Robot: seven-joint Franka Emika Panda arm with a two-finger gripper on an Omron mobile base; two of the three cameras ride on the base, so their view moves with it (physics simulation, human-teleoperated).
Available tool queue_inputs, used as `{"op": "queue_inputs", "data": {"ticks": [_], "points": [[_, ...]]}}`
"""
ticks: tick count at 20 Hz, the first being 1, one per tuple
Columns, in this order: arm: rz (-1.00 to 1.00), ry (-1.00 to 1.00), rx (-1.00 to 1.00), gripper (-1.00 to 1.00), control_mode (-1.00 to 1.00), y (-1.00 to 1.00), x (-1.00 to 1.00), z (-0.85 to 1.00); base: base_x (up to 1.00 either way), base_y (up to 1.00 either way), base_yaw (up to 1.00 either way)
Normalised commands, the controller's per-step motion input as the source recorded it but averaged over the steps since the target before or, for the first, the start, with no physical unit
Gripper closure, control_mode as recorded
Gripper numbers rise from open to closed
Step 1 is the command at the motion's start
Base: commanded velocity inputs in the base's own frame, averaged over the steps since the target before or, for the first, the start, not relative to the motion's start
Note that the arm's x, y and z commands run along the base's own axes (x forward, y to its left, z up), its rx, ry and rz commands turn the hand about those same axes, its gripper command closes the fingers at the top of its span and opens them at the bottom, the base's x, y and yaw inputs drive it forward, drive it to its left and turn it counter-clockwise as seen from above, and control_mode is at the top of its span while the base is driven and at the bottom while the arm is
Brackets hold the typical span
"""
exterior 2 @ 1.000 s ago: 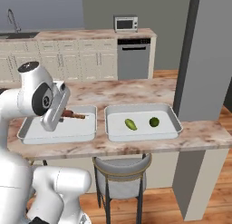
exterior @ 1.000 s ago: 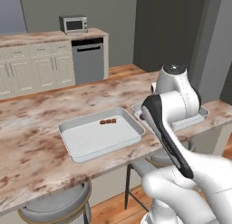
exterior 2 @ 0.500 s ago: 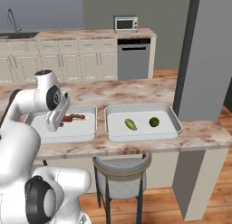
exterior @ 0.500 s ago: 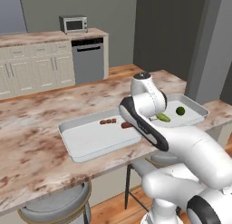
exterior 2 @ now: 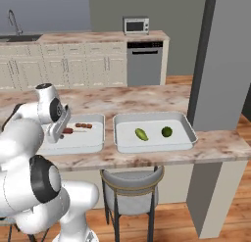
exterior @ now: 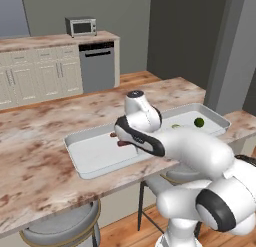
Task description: Place the cold items (mango and lime) from the fridge in one tupperware on the dining counter. Place the warm items (kebab skewer and hot dog) in the stove area in another tupperware.
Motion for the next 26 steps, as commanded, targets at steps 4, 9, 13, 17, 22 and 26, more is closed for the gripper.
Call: {"op": "queue_inputs", "data": {"ticks": [4, 9, 13, 17, 22, 26], "points": [[0.00, 0.01, -0.01, 1.00, -1.00, 0.51, 0.31, -0.52, 0.00, 0.00, 0.00], [0.00, 0.00, 0.00, 1.00, -1.00, 0.32, 0.47, -0.50, 0.00, 0.00, 0.00], [0.00, 0.00, 0.00, 1.00, -1.00, 0.16, 0.64, -0.44, 0.00, 0.00, 0.00], [0.00, 0.00, 0.00, 1.00, -1.00, 0.01, 0.57, -0.40, 0.00, 0.00, 0.00], [0.00, 0.00, 0.00, 1.00, -1.00, 0.00, 0.45, -0.25, 0.00, 0.00, 0.00], [0.00, 0.00, 0.00, 1.00, -1.00, 0.00, 0.49, -0.31, 0.00, 0.00, 0.00]]}}
